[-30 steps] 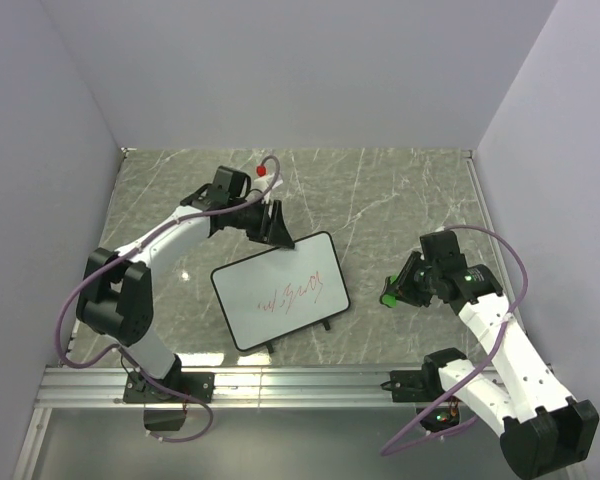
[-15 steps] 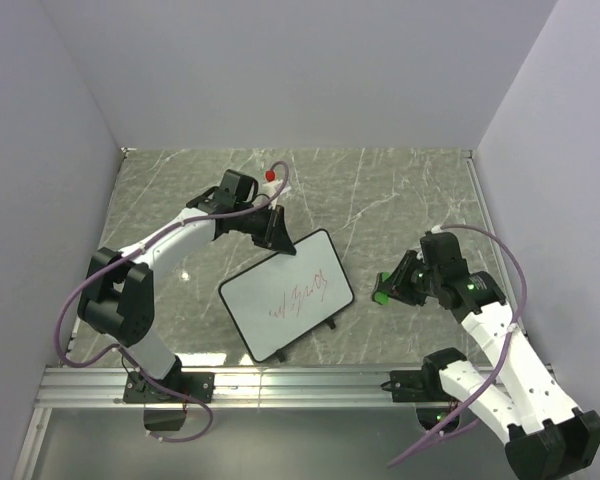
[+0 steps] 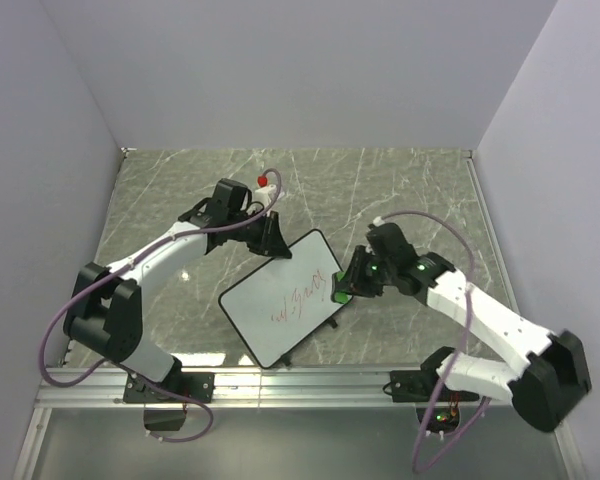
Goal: Erase the whiteboard
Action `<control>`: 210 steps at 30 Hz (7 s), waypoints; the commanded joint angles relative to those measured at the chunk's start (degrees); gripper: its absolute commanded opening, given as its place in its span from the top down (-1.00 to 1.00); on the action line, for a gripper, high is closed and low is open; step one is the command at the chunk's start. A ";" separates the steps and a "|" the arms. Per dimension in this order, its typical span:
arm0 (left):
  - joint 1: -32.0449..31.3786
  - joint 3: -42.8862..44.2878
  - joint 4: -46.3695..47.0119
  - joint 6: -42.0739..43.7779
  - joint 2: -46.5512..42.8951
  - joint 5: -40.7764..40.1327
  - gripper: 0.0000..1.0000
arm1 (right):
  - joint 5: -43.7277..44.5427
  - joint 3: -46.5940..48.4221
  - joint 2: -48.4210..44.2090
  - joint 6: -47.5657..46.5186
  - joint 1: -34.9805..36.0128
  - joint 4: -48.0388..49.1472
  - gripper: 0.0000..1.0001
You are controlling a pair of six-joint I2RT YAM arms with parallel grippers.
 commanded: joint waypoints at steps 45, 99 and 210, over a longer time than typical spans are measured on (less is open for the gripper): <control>-2.50 -7.28 -5.83 -0.44 -10.90 -15.46 0.99 | 12.49 23.05 26.34 2.67 10.87 7.55 1.00; -4.53 -10.54 -3.63 -1.49 -18.55 -21.52 0.99 | 22.69 9.88 25.73 7.96 25.19 2.72 1.00; -1.36 -10.89 -4.25 -2.99 -20.66 -23.11 0.99 | 35.34 5.23 6.32 -1.81 29.69 9.76 1.00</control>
